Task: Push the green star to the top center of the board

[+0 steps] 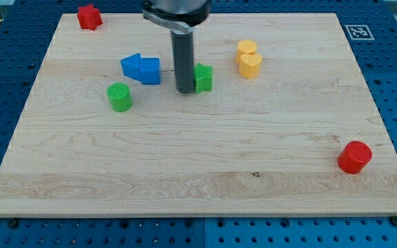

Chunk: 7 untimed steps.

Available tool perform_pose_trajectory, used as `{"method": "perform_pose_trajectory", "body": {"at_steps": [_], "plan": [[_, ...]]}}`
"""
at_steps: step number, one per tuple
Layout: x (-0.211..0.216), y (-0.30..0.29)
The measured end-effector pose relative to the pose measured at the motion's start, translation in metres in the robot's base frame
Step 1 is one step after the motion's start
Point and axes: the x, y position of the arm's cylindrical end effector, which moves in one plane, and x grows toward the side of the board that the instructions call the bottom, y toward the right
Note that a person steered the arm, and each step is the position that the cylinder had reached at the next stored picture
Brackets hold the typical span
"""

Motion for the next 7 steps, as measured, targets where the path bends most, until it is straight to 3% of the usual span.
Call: {"method": "perform_pose_trajectory", "body": {"at_steps": [1, 2, 3, 5, 7], "plan": [[0.038, 0.006], [0.038, 0.025], [-0.006, 0.02], [-0.014, 0.018], [-0.064, 0.017]]}}
